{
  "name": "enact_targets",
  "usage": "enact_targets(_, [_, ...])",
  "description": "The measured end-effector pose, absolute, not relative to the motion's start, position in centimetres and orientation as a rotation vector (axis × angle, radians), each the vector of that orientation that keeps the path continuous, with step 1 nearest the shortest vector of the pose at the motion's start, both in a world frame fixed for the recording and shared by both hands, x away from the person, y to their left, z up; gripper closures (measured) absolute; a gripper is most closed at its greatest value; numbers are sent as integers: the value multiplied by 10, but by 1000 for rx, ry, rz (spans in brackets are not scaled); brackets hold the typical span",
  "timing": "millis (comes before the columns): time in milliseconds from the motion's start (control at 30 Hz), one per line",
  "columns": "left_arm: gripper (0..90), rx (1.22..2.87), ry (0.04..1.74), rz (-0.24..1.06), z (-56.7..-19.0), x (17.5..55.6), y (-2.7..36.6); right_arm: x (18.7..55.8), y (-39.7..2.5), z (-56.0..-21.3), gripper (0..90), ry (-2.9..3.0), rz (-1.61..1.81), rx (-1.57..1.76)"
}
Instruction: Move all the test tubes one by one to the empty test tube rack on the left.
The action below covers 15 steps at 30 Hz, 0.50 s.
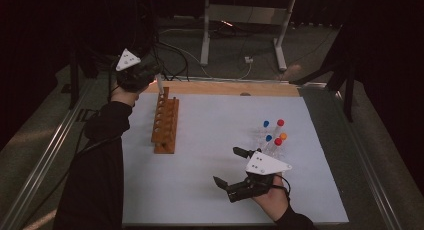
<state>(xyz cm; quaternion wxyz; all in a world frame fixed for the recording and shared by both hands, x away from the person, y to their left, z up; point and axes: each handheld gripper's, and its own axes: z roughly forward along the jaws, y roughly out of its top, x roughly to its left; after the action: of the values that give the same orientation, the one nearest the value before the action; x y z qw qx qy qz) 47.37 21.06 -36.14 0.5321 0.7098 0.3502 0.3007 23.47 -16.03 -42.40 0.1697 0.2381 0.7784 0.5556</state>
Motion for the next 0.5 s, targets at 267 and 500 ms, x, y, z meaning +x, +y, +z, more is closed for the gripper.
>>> enact_targets(267, [722,1696,884,754,-380,488,207,233,-160,-423,0,2212,1584,663])
enact_targets(500, [721,1701,892,755,-396,493,207,233,-162,-423,0,2213,1583,665])
